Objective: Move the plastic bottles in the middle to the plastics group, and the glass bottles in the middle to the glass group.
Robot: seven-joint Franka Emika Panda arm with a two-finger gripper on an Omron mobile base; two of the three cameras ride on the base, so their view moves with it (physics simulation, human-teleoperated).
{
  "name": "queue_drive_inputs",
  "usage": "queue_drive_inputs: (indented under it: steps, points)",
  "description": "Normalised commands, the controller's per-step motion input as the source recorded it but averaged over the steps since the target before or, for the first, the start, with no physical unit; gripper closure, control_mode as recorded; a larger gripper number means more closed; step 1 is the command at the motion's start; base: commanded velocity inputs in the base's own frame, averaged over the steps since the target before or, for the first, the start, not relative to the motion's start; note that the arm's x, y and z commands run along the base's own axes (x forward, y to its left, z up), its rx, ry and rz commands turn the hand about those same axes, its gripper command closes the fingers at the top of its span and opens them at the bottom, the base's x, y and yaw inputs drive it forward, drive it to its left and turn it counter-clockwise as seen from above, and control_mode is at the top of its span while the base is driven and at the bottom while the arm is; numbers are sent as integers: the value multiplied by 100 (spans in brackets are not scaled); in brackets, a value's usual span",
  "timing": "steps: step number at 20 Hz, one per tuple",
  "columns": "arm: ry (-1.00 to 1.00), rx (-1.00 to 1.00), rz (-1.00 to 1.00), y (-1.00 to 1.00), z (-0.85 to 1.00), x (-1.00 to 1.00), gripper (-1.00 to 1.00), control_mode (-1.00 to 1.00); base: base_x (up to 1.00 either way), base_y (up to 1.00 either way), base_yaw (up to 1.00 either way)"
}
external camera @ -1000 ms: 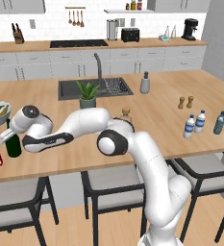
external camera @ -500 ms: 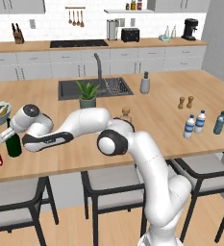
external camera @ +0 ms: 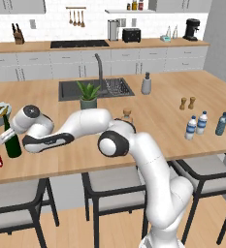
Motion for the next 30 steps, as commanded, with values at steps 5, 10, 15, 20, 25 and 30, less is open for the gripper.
queue_drive_inputs:
  steps: [5, 10, 15, 20, 25, 30]
  points:
    - [0, 0, 0, -12, 0, -2, -100, -100, 0, 0, 0]
    - [0, 0, 0, -44, 6, -28, -100, -100, 0, 0, 0]
    - [0, 0, -1, -73, 16, -50, -100, -100, 0, 0, 0]
    - [0, 0, -4, -88, 30, -35, -100, -100, 0, 0, 0]
    - [6, 0, -7, -100, 49, -16, -100, -100, 0, 0, 0]
    - [11, 0, -14, -93, 74, 0, -100, -100, 0, 0, 0]
